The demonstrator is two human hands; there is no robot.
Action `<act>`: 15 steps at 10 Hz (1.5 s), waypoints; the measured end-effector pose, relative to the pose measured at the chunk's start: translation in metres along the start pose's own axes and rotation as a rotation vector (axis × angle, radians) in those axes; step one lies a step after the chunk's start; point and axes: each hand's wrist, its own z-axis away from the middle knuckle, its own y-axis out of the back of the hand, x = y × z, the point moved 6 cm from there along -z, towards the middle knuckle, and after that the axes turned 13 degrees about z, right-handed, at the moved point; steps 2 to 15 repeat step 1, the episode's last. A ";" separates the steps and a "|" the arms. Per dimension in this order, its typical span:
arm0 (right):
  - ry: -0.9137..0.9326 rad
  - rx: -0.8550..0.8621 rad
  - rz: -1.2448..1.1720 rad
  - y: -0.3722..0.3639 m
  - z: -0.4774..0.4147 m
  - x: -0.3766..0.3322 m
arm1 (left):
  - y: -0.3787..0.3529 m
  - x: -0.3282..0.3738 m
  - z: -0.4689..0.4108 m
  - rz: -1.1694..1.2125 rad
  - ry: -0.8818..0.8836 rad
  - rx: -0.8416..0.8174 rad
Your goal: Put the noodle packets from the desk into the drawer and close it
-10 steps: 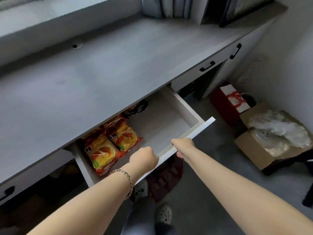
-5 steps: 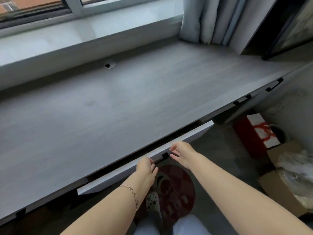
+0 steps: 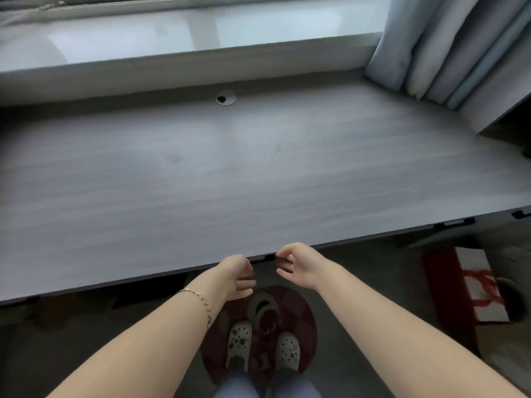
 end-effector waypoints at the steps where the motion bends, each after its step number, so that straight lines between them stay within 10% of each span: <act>1: -0.078 0.035 0.592 0.004 0.017 -0.016 | -0.012 0.022 0.021 -0.498 -0.082 -0.025; 15: -0.078 0.035 0.592 0.004 0.017 -0.016 | -0.012 0.022 0.021 -0.498 -0.082 -0.025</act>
